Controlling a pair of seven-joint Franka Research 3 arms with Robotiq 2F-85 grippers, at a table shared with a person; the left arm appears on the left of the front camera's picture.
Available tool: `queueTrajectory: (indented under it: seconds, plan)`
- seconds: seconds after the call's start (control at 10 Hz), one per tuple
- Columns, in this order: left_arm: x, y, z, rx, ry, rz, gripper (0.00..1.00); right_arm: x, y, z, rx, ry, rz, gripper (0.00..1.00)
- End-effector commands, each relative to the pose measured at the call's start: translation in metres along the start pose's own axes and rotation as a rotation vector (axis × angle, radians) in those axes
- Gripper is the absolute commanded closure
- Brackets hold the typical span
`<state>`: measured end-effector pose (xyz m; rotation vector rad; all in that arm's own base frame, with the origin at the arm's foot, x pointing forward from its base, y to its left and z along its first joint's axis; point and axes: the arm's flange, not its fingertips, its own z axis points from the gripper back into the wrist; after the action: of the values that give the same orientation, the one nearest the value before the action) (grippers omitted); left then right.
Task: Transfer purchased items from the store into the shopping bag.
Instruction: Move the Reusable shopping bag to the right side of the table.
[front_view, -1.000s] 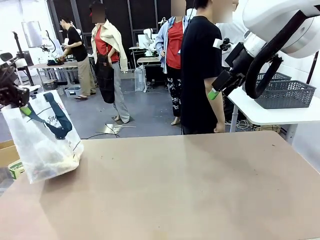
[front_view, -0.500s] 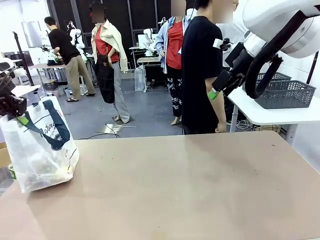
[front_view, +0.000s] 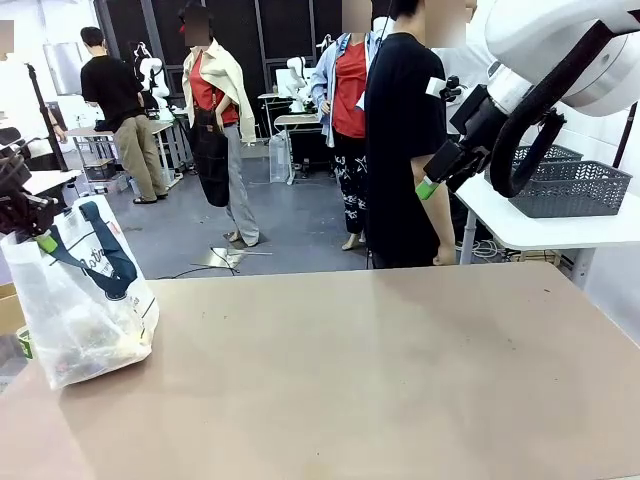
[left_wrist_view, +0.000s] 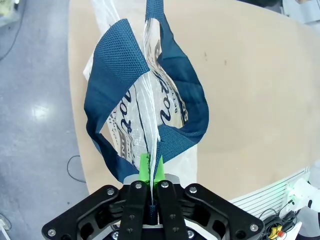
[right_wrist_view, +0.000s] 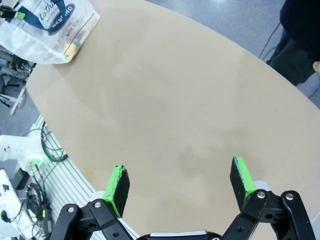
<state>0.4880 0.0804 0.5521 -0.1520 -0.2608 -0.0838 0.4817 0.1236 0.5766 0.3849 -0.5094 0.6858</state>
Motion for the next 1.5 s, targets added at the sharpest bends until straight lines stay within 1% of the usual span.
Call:
queueTrajectory:
  seconds: [0.0, 0.2, 0.5, 1.0, 1.4]
  plan:
    - [0.000, 0.000, 0.003, 0.001, -0.005, -0.001, 1.00, -0.001, -0.001, 0.000, 0.005, 0.008, 0.020, 0.00]
    - [0.001, -0.001, 0.004, 0.005, -0.009, 0.004, 0.60, -0.001, -0.001, 0.000, 0.005, 0.008, 0.020, 0.00]
    - [0.000, -0.002, 0.011, 0.013, 0.005, 0.044, 0.01, -0.001, -0.001, 0.000, 0.005, 0.008, 0.020, 0.00]
    - [0.005, -0.019, 0.033, 0.000, -0.012, 0.086, 0.00, -0.001, -0.001, 0.000, 0.005, 0.008, 0.020, 0.00]
    - [0.008, -0.026, 0.043, 0.000, -0.021, 0.077, 0.00, -0.001, -0.001, 0.000, 0.005, 0.008, 0.020, 0.00]
